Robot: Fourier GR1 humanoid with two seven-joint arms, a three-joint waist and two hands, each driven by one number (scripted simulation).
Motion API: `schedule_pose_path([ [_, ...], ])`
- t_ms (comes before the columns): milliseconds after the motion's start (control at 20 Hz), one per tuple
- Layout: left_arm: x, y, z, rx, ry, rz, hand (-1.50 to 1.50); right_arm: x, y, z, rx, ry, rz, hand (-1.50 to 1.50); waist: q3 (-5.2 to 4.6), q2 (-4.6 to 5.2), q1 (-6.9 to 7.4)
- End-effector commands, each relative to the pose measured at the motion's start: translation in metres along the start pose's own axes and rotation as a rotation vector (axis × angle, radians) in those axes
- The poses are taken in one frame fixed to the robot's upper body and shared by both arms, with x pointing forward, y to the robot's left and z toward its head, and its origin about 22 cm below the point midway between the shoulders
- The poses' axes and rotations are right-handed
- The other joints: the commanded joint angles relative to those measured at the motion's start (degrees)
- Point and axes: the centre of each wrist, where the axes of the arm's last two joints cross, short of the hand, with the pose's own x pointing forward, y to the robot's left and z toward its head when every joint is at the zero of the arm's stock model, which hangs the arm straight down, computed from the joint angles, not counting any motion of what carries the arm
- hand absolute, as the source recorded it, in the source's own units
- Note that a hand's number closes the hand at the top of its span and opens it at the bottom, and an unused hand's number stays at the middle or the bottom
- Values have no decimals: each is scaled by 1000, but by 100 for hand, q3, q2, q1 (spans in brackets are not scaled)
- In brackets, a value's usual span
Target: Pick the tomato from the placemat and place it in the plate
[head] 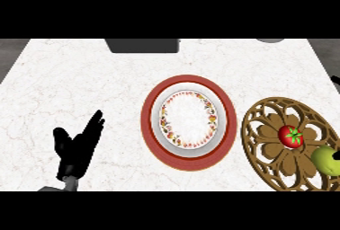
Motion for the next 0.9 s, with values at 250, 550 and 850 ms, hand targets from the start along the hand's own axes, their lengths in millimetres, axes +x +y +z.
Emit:
schedule_pose_path([
  [250, -1, -27, -11, -13, 32, -4, 0, -5, 25, 3, 98, 44, -20, -150, -11, 17, -23],
  [550, 2, -5, -25, -17, 25, 0, 0, 9, 60, -5, 105, 42, 16, -150, -12, 23, -19],
  [850, 1, -16, 2, -15, 18, -12, 0, 7, 78, -13, 63, 109, 111, -150, -10, 17, 16],
])
